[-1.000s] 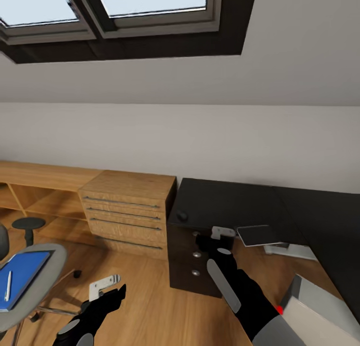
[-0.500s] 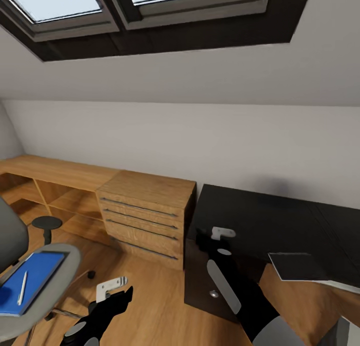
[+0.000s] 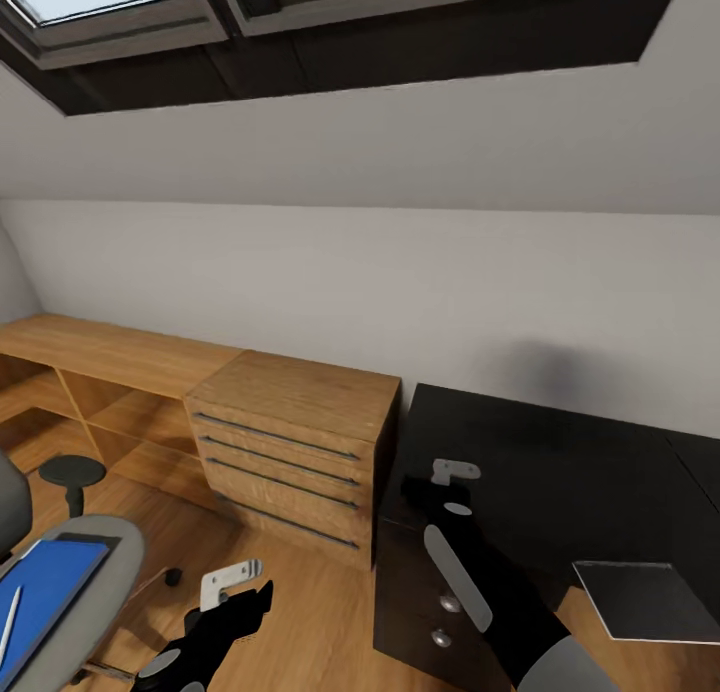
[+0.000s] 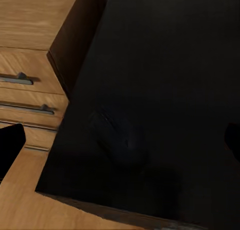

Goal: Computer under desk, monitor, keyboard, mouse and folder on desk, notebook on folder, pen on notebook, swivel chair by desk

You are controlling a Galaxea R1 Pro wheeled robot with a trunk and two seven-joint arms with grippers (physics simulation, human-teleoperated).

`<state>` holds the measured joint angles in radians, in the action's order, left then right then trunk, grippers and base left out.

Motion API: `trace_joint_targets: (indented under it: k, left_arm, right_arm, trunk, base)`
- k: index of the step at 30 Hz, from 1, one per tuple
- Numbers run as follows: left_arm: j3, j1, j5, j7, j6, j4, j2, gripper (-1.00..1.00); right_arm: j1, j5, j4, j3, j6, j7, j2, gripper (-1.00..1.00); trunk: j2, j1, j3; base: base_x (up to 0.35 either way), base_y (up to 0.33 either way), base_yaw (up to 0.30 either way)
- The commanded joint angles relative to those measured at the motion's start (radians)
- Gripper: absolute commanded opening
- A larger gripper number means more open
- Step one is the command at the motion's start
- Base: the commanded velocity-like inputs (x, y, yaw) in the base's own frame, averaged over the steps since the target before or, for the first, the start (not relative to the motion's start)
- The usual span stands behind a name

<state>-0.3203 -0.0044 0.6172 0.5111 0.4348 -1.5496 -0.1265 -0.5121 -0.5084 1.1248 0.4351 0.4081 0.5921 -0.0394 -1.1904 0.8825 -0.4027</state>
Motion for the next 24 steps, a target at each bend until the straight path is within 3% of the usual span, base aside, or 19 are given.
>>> trace_joint_targets:
  k: [1,13,24]
  left_arm:
    - [-0.003,0.000,0.009,0.009,0.001,-0.002,-0.001,1.00]
    - [-0.007,0.000,0.007,0.009,0.000,-0.001,-0.001,1.00]
    - [-0.008,0.000,0.007,0.007,0.000,-0.003,-0.002,1.00]
  right_arm:
    - [-0.001,-0.007,0.001,0.002,0.003,0.008,0.001,1.00]
    - [0.000,-0.004,-0.063,0.002,0.002,0.007,0.005,1.00]
    - [0.000,-0.004,-0.088,0.000,0.001,0.006,0.006,1.00]
  trunk:
    - [-0.001,0.001,-0.001]
    - [-0.001,0.001,-0.001]
    - [-0.001,0.001,-0.001]
  base:
    - [0.329,0.000,0.001]
    - [0.316,0.000,0.000]
    - [0.053,0.000,0.000]
